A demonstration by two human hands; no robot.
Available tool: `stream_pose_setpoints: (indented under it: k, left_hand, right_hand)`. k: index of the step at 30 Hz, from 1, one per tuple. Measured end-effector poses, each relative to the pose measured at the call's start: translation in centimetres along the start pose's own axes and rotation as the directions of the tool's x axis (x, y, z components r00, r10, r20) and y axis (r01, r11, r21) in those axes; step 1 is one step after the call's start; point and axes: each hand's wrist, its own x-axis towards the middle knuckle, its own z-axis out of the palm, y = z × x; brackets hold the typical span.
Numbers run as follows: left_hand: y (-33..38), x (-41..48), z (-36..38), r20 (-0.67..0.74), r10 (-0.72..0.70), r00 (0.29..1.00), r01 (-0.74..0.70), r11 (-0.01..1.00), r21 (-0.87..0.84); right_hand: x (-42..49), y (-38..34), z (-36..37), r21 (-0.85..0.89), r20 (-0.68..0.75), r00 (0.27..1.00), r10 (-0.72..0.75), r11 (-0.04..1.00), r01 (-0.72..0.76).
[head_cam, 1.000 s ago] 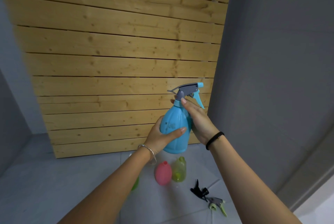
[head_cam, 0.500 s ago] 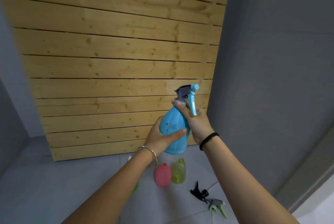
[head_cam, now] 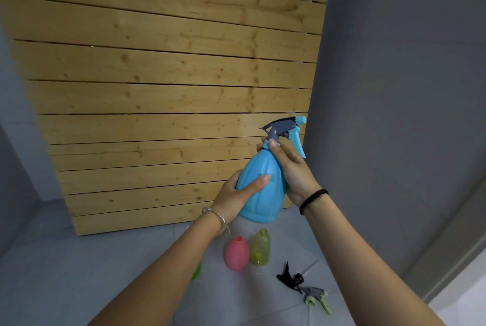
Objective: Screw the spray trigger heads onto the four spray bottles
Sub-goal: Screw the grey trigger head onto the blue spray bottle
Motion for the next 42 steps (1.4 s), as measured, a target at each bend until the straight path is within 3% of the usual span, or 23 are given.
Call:
stream_pose_setpoints:
  k: [6,12,15,28,37,39,42]
  left_hand:
    - [0.2,0.0,0.0,-0.002,-0.028,1.0,0.028,1.0,0.014]
    - [0.4,-0.3,-1.5,0.346,-0.174,0.922,0.238,0.96,-0.149]
    - [0.2,-0.1,-1.9,0.396,-0.174,0.902,0.246,0.959,-0.138]
    - [-0.5,0.8,-1.8,0.256,-0.075,0.964,0.089,0.995,-0.046]
    - [-3.8,2.5,-3.8,0.174,-0.17,0.97,0.196,0.97,-0.143]
    - [-4.6,3.0,-4.4,0.093,-0.187,0.978,0.196,0.975,-0.101]
    - [-6.2,3.9,-5.4,-0.136,-0.13,0.982,0.144,0.985,0.094]
  right_hand:
    - [-0.1,0.0,-0.2,0.028,-0.034,0.999,0.009,1.0,-0.008]
    - [-0.3,-0.3,-0.1,-0.021,0.165,0.986,0.021,1.0,-0.017]
    - [-0.3,-0.2,0.2,-0.049,0.184,0.983,0.028,0.999,-0.019]
    - [0.5,0.4,0.1,-0.019,0.118,0.993,-0.028,0.999,0.031]
    - [1.7,3.9,1.3,-0.177,-0.182,0.98,-0.082,0.983,0.049]
    - [2.7,4.1,1.5,-0.207,-0.228,0.972,-0.055,0.978,0.007]
    - [4.2,4.2,1.7,-0.241,-0.216,0.972,0.097,0.959,-0.149]
